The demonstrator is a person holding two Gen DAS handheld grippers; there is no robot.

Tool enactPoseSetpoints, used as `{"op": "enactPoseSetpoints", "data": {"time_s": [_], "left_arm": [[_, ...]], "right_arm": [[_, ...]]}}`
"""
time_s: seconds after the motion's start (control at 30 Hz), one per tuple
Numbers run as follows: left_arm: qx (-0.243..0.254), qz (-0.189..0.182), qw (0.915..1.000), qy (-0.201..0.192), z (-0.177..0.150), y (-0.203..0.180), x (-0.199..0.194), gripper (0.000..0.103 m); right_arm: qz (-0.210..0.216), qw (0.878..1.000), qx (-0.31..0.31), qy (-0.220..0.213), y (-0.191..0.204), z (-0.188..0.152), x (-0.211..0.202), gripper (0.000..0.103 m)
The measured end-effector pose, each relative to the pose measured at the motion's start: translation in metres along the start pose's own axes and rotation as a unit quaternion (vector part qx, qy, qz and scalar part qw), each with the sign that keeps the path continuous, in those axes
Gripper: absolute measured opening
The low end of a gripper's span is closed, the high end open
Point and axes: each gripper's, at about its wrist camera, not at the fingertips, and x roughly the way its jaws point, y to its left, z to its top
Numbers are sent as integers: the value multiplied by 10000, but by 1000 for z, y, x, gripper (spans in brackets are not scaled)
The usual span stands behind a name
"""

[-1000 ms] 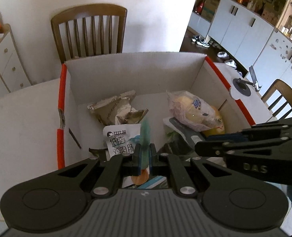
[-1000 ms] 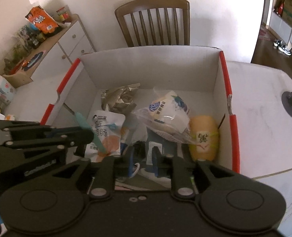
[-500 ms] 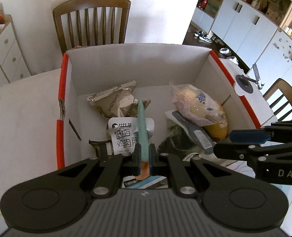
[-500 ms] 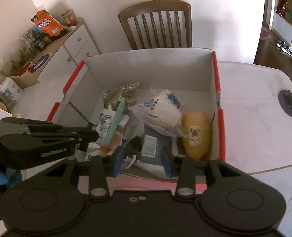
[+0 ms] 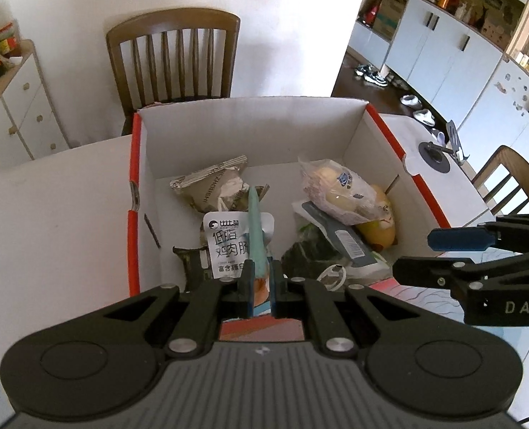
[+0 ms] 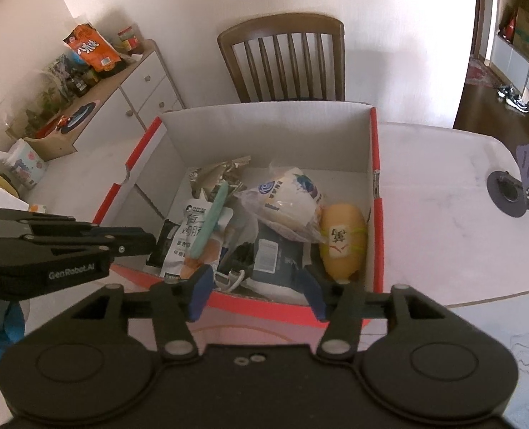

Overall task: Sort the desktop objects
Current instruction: 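Lower the green stick into the box with the left tool while the right tool lowers the cable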

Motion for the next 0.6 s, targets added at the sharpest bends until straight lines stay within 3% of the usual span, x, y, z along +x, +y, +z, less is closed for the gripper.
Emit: {"op": "enactPoseSetpoints", "data": {"time_s": [0.1, 0.2, 0.23, 0.27, 0.33, 0.47, 0.6], "left_arm": [[-2, 26, 10000, -21, -3, -2, -6, 7], [-19, 36, 10000, -30, -6, -3, -10, 19], [-18, 58, 10000, -45, -7, -4, -12, 31], [-16, 56, 10000, -67, -8, -5, -13, 53], [-38, 42, 9999, -130, -10, -5, -18, 77], [-17, 65, 9998, -198, -13, -7, -25, 78], [13, 109, 9996, -260, -17, -9, -30, 92]], "right_arm": [[17, 10000, -20, -63, 1, -3, -7, 67], [22, 9999, -24, -107, 2, -5, -13, 74], [19, 9999, -17, -112, 2, -6, -14, 76], [28, 9999, -17, -113, 2, -7, -16, 77], [40, 9999, -28, -126, 1, -9, -18, 80], [34, 9998, -103, -183, 3, -14, -25, 86], [25, 9995, -174, -273, 5, -17, -31, 96]]}}
